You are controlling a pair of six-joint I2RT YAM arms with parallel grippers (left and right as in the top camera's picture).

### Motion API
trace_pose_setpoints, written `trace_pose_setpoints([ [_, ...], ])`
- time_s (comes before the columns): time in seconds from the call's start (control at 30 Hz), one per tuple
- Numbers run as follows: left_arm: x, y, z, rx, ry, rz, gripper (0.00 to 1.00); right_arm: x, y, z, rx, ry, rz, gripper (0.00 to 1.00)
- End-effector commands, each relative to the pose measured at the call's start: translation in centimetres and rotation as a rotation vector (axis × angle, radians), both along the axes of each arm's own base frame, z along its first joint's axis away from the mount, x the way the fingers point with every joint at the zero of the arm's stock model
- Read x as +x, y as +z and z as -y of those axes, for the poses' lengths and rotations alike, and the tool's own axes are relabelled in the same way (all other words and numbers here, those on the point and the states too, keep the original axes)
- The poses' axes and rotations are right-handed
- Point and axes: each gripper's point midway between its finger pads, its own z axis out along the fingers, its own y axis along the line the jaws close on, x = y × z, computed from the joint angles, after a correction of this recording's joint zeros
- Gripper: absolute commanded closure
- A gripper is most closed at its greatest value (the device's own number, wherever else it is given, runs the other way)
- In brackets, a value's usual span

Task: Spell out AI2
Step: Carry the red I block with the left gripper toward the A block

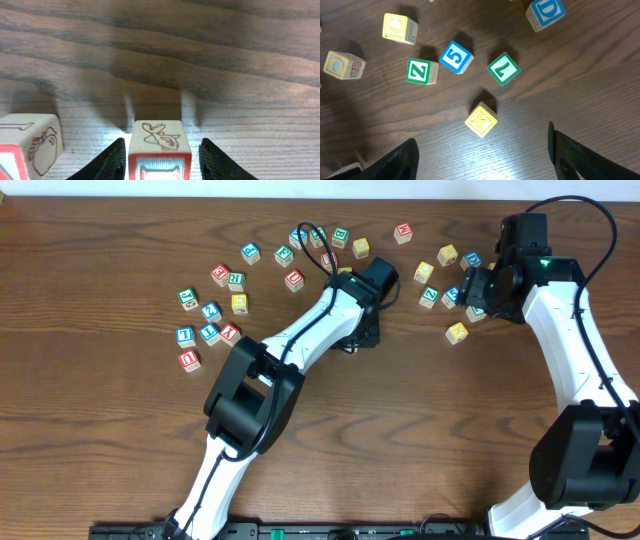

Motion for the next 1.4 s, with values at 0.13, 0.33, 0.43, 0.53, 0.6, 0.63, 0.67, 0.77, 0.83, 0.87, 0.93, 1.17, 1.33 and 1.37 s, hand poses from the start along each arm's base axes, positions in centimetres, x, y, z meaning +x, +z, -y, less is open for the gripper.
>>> trace_pose_setpoints([
  [0.13,-0.5,-0.9,-0.2,0.027,-0.020,-0.017,0.53,-0.1,0.7,0.7,-0.013,-0.004,0.015,0.21],
  [0.33,0.8,0.2,0.0,0.036,-0.221,0.034,0.53,-0.1,0.7,0.6,-0.013,-0.004,0.015,0.20],
  [0.43,2.0,1.2,0.1,0.045,-0.353,0.077,0.41,-0.1,0.7,0.6,-0.013,-0.004,0.016,0.20],
  [0.53,3.3,2.0,0.1,0.063,-0.510,0.129,0.33,-0.1,0.6,0.6,-0.013,-0.004,0.015,0.20],
  [0.6,3.9,2.3,-0.2,0.080,-0.601,0.150,0.32,-0.2,0.6,0.6,-0.013,-0.004,0.013,0.20],
  [0.63,4.1,2.4,-0.4,0.090,-0.645,0.156,0.32,-0.2,0.6,0.6,-0.013,-0.004,0.012,0.20],
  [0.67,4.1,2.3,-0.6,0.101,-0.686,0.158,0.32,-0.2,0.6,0.6,-0.013,-0.004,0.012,0.20],
  [0.77,3.5,2.1,-1.2,0.136,-0.821,0.132,0.33,-0.2,0.6,0.6,-0.013,-0.004,0.012,0.20],
  [0.83,2.8,1.9,-1.7,0.158,-0.917,0.102,0.36,-0.2,0.6,0.6,-0.013,-0.004,0.012,0.19],
  [0.87,2.5,1.9,-1.9,0.168,-0.968,0.090,0.37,-0.2,0.6,0.6,-0.013,-0.004,0.012,0.19],
  [0.93,2.2,1.8,-2.1,0.180,-1.035,0.078,0.37,-0.2,0.6,0.6,-0.013,-0.004,0.012,0.19],
  [1.17,2.2,1.8,-2.1,0.192,-1.119,0.087,0.39,-0.2,0.6,0.6,-0.013,-0.004,0.012,0.19],
  [1.33,2.1,1.8,-2.2,0.196,-1.137,0.080,0.43,-0.2,0.6,0.6,-0.013,-0.004,0.013,0.19],
  [1.37,2.0,1.8,-2.2,0.196,-1.137,0.079,0.43,-0.2,0.6,0.6,-0.013,-0.004,0.013,0.19],
])
